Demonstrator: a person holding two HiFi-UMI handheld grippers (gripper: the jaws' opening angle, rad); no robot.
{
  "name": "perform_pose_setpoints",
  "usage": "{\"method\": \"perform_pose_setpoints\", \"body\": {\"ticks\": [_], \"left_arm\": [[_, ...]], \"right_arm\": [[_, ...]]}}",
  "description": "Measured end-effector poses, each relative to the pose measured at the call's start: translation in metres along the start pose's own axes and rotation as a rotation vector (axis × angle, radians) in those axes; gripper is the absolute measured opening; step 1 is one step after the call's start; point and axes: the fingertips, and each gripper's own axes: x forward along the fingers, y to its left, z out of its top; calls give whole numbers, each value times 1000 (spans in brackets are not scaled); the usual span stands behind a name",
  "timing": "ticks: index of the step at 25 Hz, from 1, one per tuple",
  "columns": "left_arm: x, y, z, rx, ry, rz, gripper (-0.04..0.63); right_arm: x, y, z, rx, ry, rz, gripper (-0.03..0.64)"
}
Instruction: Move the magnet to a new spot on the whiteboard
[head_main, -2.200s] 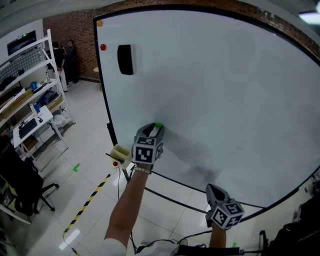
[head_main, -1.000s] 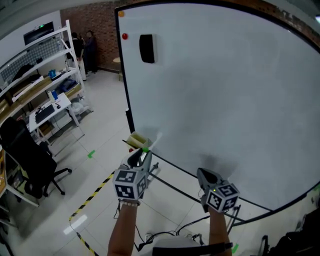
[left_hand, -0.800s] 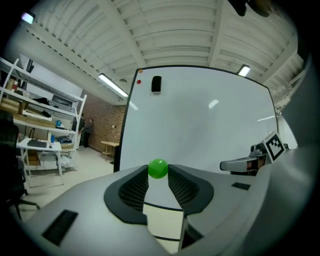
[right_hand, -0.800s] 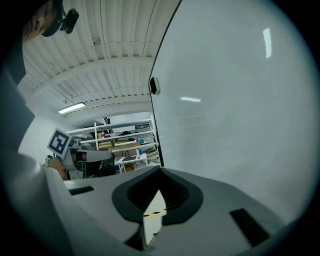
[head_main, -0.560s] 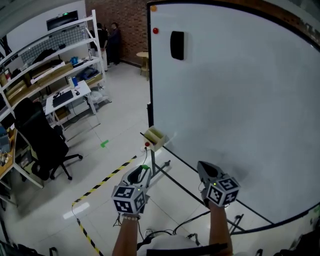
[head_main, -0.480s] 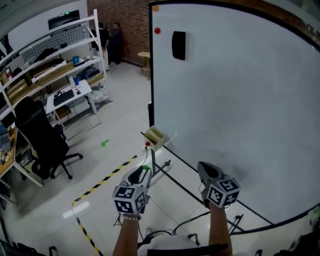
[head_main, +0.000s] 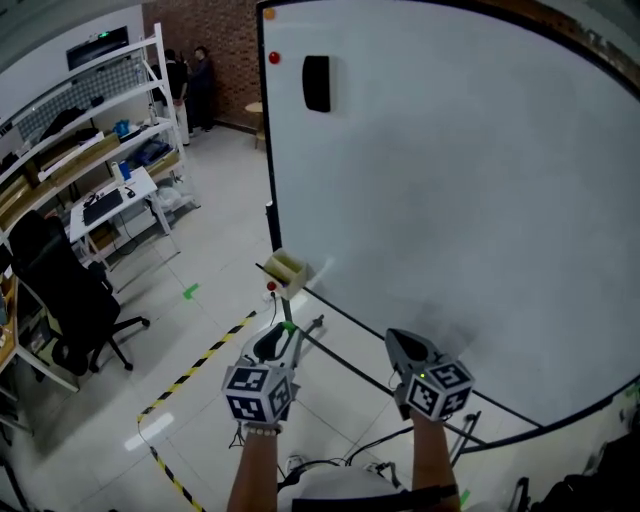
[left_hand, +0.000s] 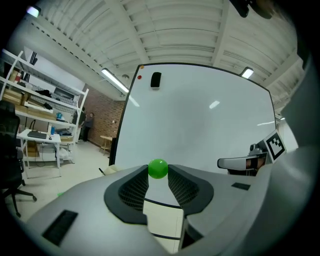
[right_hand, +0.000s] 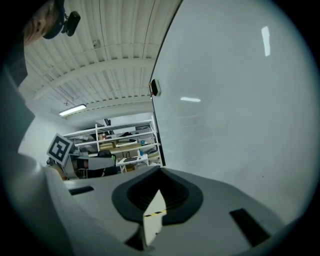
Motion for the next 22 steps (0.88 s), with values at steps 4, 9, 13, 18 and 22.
{"method": "perform_pose_setpoints", "body": {"ticks": [4,9,13,18,22], "left_arm": [[1,-6,2,5,3,-17,123],[0,-5,5,2,1,-25,123],[-3,-5,6,13,5,-26,123],[-3,-7,-2,2,4,-40,123],[-1,-6,0,-10,2,-40,121]], "right_arm": [[-8,-2,4,-5,-6,-17,5],[-10,-1,4,-11,-1,-23,6],[-9,2,7,-11,-8,-18,6],[-9,4,0,2,-7,-13,5],[-10,2,-1,15,-13,-18,6]]}}
